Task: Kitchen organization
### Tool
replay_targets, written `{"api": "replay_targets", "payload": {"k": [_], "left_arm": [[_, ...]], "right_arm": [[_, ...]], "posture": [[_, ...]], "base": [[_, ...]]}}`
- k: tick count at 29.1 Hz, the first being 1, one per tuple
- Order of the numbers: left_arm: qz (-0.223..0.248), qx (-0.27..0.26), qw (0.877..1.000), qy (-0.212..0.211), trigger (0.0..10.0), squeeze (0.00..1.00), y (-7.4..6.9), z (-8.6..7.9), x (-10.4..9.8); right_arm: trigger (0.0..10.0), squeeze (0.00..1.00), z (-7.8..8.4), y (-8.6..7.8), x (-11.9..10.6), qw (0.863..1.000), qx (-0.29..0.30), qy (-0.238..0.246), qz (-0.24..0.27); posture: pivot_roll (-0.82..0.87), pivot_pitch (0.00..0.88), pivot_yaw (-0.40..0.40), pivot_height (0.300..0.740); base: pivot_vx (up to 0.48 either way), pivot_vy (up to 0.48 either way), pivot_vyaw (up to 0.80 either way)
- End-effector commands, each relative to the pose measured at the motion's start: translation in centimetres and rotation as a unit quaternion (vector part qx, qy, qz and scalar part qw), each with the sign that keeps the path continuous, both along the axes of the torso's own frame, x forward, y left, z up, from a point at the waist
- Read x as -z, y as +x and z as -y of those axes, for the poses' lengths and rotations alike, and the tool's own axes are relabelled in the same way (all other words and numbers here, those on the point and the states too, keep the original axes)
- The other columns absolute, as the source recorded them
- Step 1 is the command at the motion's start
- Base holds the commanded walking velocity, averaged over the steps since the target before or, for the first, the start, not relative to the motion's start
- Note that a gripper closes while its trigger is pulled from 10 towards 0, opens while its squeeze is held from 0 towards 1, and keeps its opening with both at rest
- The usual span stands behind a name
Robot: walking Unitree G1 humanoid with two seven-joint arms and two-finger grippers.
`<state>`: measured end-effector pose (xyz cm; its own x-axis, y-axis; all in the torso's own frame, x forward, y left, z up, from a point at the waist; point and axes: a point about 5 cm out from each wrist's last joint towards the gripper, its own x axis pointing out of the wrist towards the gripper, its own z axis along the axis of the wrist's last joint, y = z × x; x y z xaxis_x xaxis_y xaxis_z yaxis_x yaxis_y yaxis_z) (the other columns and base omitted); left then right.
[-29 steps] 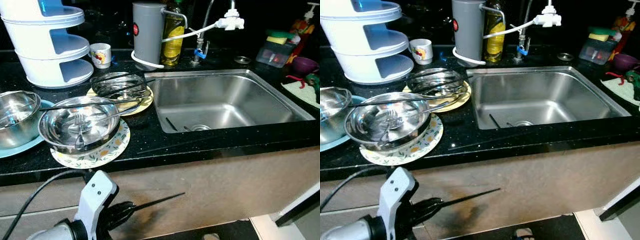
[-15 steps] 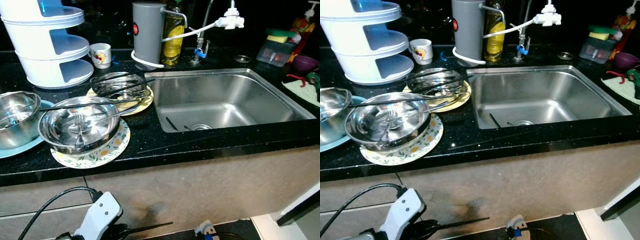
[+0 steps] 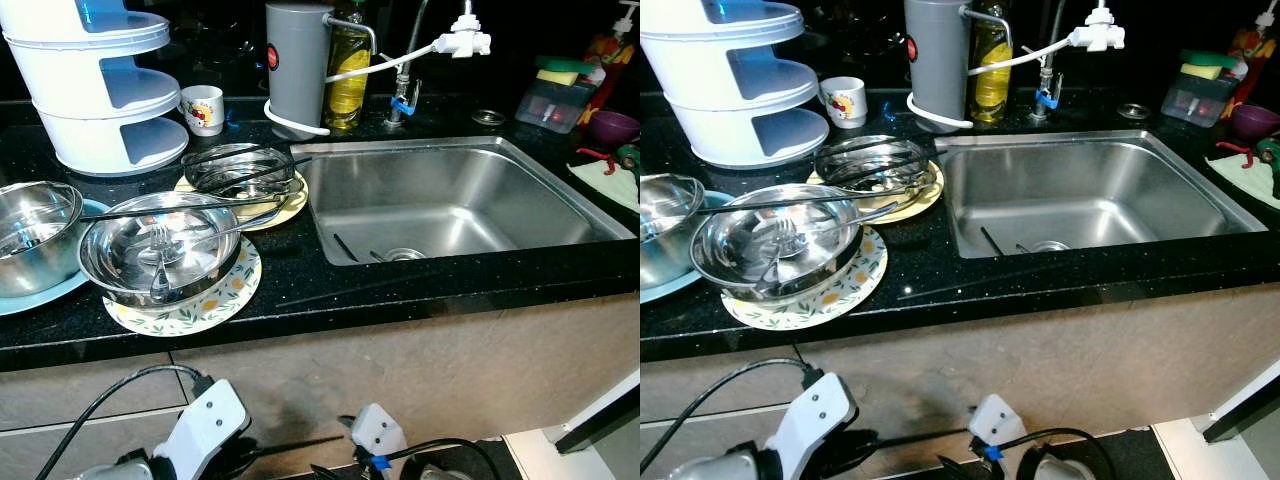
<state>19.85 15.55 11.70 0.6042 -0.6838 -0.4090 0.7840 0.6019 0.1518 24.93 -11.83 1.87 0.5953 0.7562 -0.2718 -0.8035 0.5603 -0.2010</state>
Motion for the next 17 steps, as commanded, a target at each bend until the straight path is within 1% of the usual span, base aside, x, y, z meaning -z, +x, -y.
{"api": "replay_targets", "payload": {"k": [1, 2, 6, 8, 10, 12, 17], "left_arm": [[-0.009, 0.005, 1.000, 0.008, 0.0, 0.00, -0.2, -0.2, 0.5], [-0.008, 0.005, 1.000, 0.008, 0.0, 0.00, -0.3, -0.2, 0.5], [-0.001, 0.013, 1.000, -0.002, 0.0, 0.00, -0.2, -0.1, 0.2], [-0.001, 0.013, 1.000, -0.002, 0.0, 0.00, -0.2, -0.1, 0.2], [0.004, 0.015, 1.000, -0.006, 0.0, 0.00, 0.0, -0.1, 0.0], [0.007, 0.014, 1.000, -0.005, 0.0, 0.00, 0.1, -0.1, 0.0], [0.010, 0.018, 1.000, -0.011, 0.0, 0.00, 0.2, 0.0, -0.1]], "right_arm": [[10.0, 0.00, -0.2, 0.2, -0.5, 1.000, -0.002, -0.001, 0.021], [10.0, 0.00, -0.3, 0.3, -0.6, 1.000, -0.005, 0.001, 0.023], [10.0, 0.00, -1.2, 0.1, -0.4, 0.999, -0.039, -0.016, 0.019], [10.0, 0.00, -1.2, 0.1, -0.4, 0.999, -0.039, -0.016, 0.019], [10.0, 0.00, -1.9, 0.0, -0.2, 0.998, -0.051, -0.019, 0.013], [10.0, 0.00, -2.2, -0.2, 0.0, 0.998, -0.059, -0.017, 0.005], [10.0, 0.00, -2.7, -0.3, 0.4, 0.997, -0.073, -0.031, -0.010]], "posture": [[-0.04, 0.150, -0.048, 0.740], [-0.04, 0.150, -0.048, 0.740], [-0.05, 0.146, -0.040, 0.740], [-0.05, 0.146, -0.040, 0.740], [-0.04, 0.146, -0.038, 0.740], [-0.04, 0.145, -0.038, 0.740], [-0.04, 0.146, -0.036, 0.740]], "base": [[0.000, 0.000, 0.00], [0.000, 0.000, 0.00], [0.000, 0.000, 0.00], [0.000, 0.000, 0.00], [0.000, 0.000, 0.00], [0.000, 0.000, 0.00], [0.000, 0.000, 0.00]]}}
